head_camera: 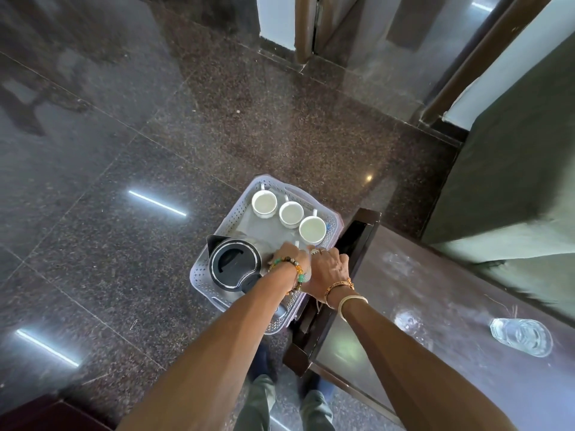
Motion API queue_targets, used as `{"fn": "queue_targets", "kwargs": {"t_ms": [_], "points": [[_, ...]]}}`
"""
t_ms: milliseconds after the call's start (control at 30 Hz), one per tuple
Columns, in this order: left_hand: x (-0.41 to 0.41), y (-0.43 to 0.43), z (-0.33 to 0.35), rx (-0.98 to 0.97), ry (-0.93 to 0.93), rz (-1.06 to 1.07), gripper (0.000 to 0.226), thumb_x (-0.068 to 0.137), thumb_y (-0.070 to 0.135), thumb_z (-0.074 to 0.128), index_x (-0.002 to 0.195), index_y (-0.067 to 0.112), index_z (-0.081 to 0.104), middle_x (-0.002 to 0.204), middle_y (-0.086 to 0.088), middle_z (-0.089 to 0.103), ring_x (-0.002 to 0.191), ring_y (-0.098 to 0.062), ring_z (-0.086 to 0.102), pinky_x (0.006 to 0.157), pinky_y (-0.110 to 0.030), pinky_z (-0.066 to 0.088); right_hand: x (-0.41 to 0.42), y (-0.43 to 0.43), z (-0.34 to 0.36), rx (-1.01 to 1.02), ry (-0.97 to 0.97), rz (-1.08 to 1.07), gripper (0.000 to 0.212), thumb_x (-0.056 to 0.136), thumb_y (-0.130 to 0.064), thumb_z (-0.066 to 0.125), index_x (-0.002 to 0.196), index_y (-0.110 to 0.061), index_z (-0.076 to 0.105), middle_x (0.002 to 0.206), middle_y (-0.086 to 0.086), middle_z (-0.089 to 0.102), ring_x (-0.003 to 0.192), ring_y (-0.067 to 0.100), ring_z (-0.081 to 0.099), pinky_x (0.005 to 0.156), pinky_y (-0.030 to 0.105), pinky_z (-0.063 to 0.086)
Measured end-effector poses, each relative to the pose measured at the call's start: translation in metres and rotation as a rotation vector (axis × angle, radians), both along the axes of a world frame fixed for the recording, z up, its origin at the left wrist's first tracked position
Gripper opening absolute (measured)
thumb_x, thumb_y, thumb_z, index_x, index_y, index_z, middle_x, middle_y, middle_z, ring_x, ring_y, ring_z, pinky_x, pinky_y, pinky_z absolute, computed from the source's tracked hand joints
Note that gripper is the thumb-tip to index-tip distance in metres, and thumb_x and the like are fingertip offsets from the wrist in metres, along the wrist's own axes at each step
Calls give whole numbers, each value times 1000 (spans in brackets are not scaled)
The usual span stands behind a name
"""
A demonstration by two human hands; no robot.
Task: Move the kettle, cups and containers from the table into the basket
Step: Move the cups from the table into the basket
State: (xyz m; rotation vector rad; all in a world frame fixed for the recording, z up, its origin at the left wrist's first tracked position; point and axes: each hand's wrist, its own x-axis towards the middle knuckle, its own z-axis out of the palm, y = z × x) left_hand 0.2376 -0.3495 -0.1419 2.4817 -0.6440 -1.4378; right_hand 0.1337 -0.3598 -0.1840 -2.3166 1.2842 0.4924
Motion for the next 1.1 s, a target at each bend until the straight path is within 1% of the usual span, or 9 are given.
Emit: {"fn": "queue_targets", "kwargs": {"t_ms": [100, 400, 567, 633, 767, 833, 933, 1033, 1100], "points": [[6, -4, 35, -18, 0, -1, 35, 98, 14, 44, 127, -4, 53, 131, -22, 56, 121, -34, 55, 100, -40, 46, -18, -7, 26, 7, -95, -66, 95, 64, -60, 70, 145, -20, 39, 132, 3, 57, 121, 27, 47, 97, 40, 32], [12, -8, 161, -302, 0, 26, 37, 96, 7, 46, 132, -4, 51, 134, -22, 55, 123, -36, 54, 89, -33, 47, -54, -48, 157, -121, -294, -267, 96, 63, -66, 71, 144, -26, 41, 132, 0, 60, 126, 25, 50, 106, 44, 34], [-5, -3, 185, -512, 0, 132, 27, 89, 5, 56, 114, 0, 63, 117, -20, 62, 105, -32, 60, 93, -36, 48, -79, -36, 207, -217, -362, -345, 95, 64, -71, 68, 144, -27, 41, 135, -2, 59, 127, 24, 51, 106, 45, 35], [-22, 5, 181, -506, 1, 49, 11, 88, 5, 58, 86, 15, 63, 100, -11, 60, 92, -25, 57, 84, -34, 46, -96, -18, 212, -236, -340, -367, 94, 66, -72, 67, 143, -26, 43, 136, -3, 58, 127, 24, 50, 105, 44, 35], [-52, 31, 154, -406, 97, -154, 34, 92, 5, 55, 67, 26, 45, 90, -1, 55, 87, -22, 52, 88, -35, 48, -126, 32, 196, -207, -297, -459, 89, 68, -67, 69, 141, -21, 45, 137, -1, 57, 127, 25, 49, 104, 43, 34], [-63, 44, 143, -376, 138, -205, 34, 92, 2, 55, 67, 24, 46, 74, 3, 50, 69, -18, 51, 78, -29, 49, -140, 58, 188, -177, -266, -500, 89, 68, -65, 69, 142, -21, 43, 137, 1, 55, 128, 26, 47, 105, 43, 32], [-74, 60, 147, -336, 259, -231, 31, 93, -1, 52, 67, 15, 48, 54, -5, 44, 50, -18, 46, 44, -17, 36, -159, 94, 184, -191, -229, -564, 90, 69, -64, 68, 144, -23, 41, 141, 1, 53, 131, 25, 45, 106, 43, 31], [-96, 65, 164, -405, 231, -279, 5, 90, 5, 61, 91, 9, 64, 80, -19, 63, 69, -26, 57, 63, -27, 47, -182, 118, 195, -232, -254, -660, 88, 69, -65, 69, 143, -25, 43, 142, -1, 52, 131, 24, 46, 106, 42, 32], [-119, 65, 183, -482, 218, -274, 21, 86, 7, 66, 106, 5, 67, 101, -28, 68, 86, -37, 66, 84, -44, 53, -203, 130, 211, -270, -264, -729, 88, 70, -64, 68, 143, -24, 43, 141, 1, 53, 129, 24, 47, 106, 43, 33]]}}
